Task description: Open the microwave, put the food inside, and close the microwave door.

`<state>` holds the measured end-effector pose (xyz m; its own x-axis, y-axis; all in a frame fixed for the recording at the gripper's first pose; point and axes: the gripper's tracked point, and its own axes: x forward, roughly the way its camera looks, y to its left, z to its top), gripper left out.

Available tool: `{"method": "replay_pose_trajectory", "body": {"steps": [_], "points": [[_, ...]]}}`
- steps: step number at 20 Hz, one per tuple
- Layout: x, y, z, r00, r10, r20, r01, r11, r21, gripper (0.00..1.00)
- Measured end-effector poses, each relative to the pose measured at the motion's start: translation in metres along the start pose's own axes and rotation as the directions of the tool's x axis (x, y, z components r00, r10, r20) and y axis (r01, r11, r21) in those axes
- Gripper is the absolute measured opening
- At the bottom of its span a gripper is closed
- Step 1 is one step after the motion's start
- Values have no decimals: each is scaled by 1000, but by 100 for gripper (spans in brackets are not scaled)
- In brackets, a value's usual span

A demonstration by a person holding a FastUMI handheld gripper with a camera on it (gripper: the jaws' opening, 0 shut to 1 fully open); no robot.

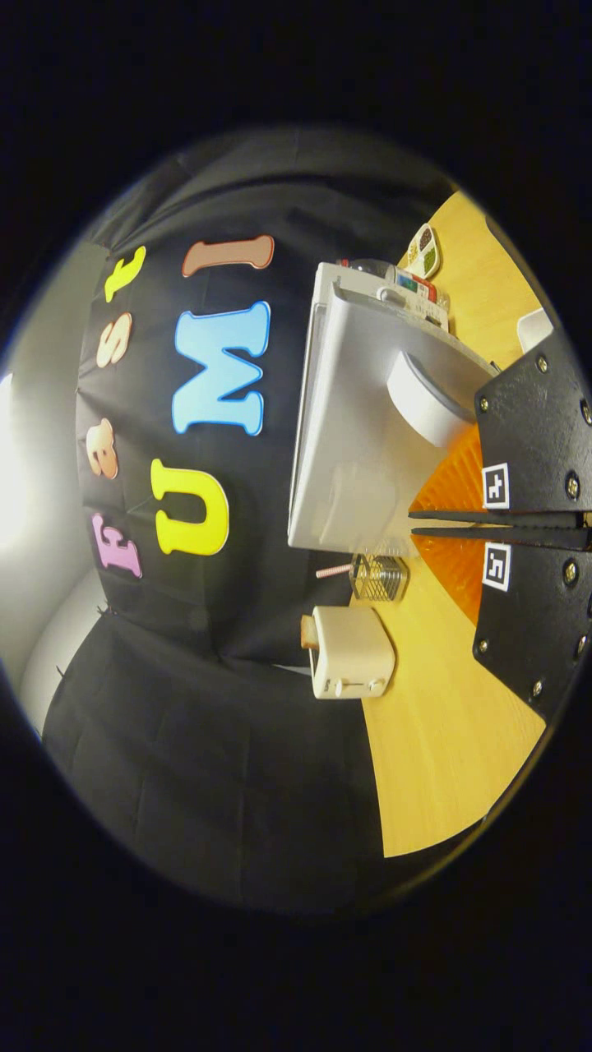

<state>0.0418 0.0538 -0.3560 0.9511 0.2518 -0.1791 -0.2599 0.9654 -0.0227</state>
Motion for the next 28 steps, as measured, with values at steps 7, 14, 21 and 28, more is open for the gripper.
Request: {"method": "replay_pose_trajectory", "body": {"steps": [7,14,21,28], "points": [[28,-70,-5,992,-124,-23,125,992,10,1],[66,-132,-13,971,-228,-65,232,971,58,1],[110,-180,-27,938,-329,-111,338,938,72,1],[140,-194,-28,905,-408,-120,416,908,46,1]]}}
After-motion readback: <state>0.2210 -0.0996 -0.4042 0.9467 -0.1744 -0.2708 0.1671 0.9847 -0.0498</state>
